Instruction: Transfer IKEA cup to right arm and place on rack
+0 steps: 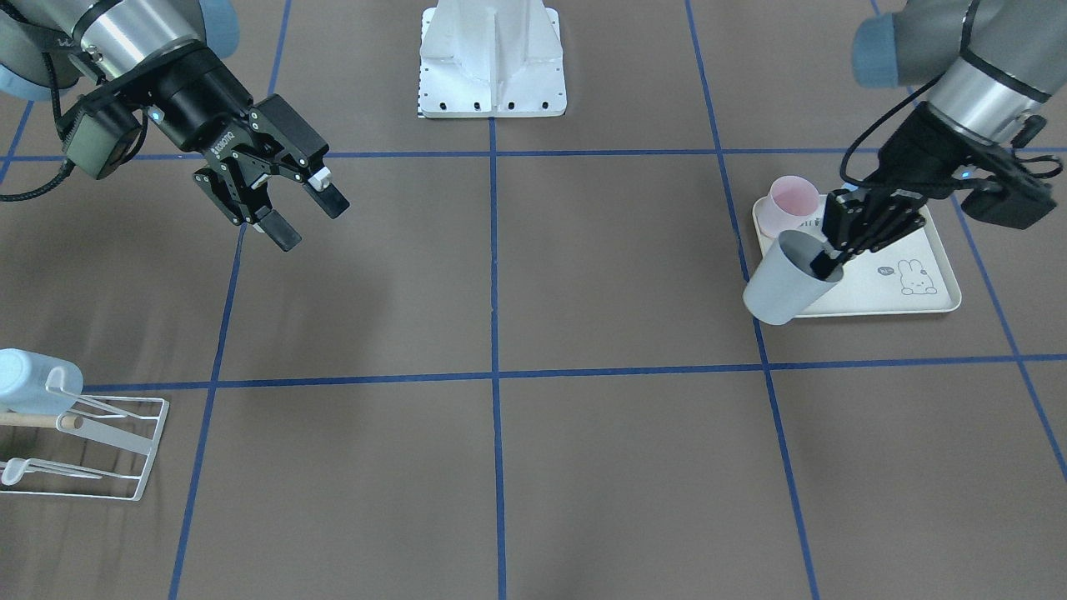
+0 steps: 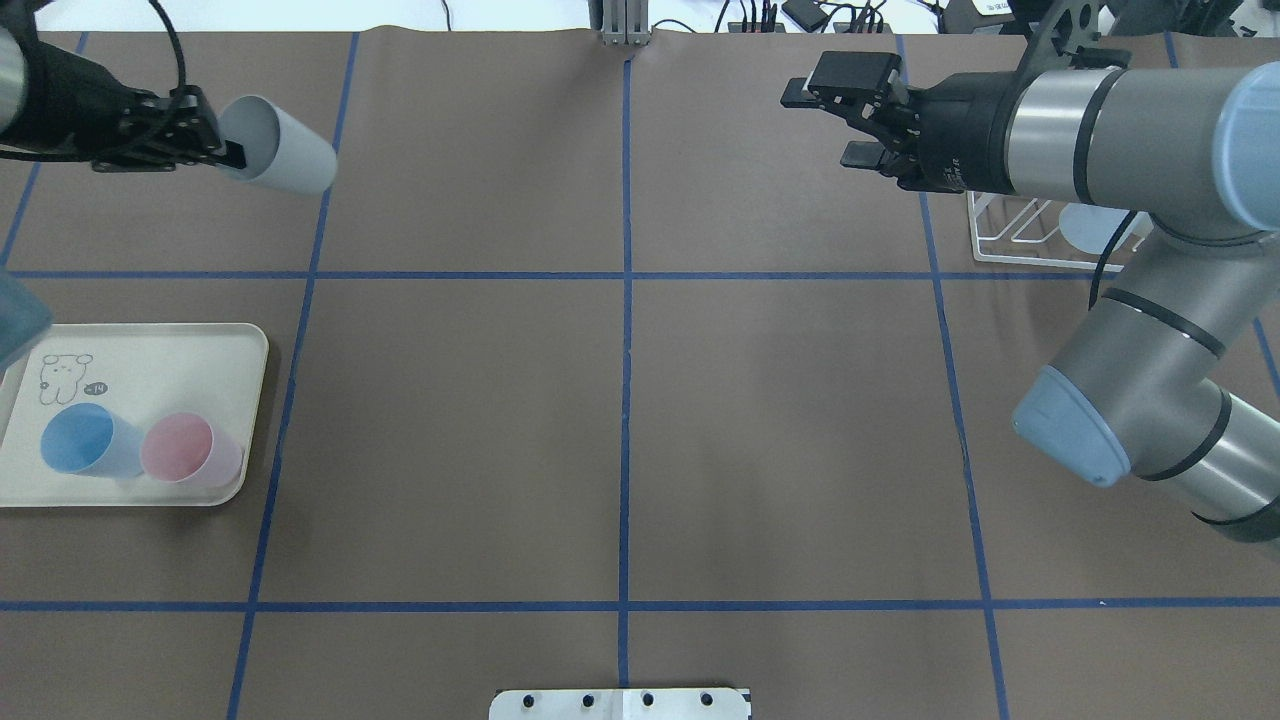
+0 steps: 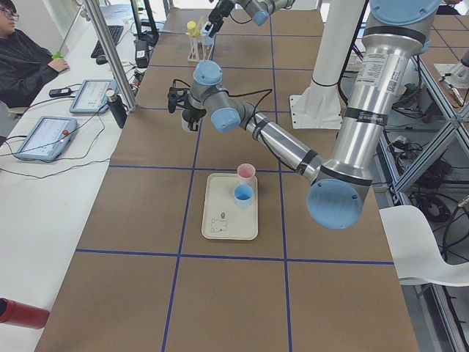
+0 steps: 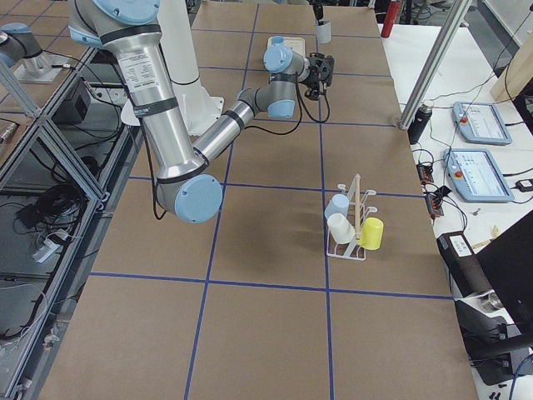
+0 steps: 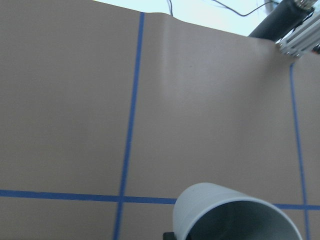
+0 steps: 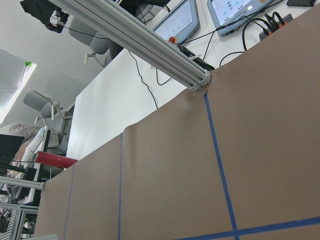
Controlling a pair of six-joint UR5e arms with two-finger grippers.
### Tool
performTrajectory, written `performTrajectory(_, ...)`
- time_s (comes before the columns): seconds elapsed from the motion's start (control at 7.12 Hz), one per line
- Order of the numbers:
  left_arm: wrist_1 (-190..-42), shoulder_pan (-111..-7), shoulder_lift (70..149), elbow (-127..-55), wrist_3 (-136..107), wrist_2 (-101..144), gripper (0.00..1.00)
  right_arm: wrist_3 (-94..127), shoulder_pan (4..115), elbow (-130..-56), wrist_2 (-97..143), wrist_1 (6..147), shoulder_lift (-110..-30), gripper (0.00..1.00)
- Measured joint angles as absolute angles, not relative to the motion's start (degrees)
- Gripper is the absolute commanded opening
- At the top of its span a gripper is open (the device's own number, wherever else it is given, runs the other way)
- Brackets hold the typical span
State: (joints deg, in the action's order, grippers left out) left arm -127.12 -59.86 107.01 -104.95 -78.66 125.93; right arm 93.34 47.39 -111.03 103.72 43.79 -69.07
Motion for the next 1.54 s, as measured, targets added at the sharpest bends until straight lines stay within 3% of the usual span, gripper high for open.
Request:
performTrajectory(0.56, -162.45, -49.43, 110.08, -95.34, -115.58, 111.66, 0.0, 99.89, 44.71, -110.4, 98.66, 43.78, -64.31, 1.0)
performTrajectory(1.12, -184.78, -42.05, 114.35, -88.9, -140.23, 91.94, 0.0, 109.7, 39.01, -106.11, 86.78, 31.17, -60.97, 1.0)
performTrajectory(1.54, -190.46, -36.89, 121.22, -86.17, -147.77, 83.81, 0.0, 112.56, 37.82, -102.8, 84.8, 23.1, -60.83, 1.0)
